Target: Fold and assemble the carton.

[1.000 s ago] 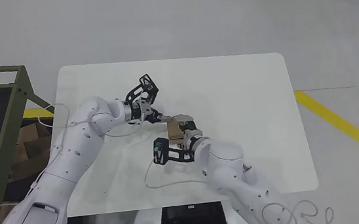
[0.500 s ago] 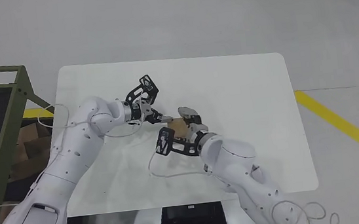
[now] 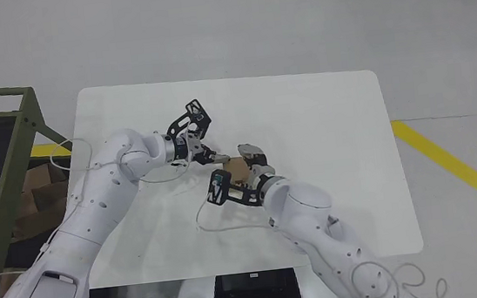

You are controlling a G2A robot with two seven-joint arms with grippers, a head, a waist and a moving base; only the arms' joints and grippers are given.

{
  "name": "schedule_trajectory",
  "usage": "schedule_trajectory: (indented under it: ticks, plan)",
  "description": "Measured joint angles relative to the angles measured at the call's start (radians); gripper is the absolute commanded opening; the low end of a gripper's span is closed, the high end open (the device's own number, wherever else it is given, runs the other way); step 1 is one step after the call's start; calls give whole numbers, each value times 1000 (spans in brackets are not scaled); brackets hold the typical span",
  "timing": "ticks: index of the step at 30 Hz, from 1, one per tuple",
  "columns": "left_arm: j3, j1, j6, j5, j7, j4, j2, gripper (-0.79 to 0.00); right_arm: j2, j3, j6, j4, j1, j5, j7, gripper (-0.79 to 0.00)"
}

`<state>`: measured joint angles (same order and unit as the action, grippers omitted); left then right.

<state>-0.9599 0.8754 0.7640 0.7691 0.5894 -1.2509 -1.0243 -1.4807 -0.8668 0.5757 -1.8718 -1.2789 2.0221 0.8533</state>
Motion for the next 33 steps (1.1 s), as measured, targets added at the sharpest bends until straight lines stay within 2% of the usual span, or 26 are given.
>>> schedule_trajectory:
  ticks: [33]
  plan:
    - [-2,26,32,52,-13,-53,7,0,-11,19,-21,47,26,-8,28,-169]
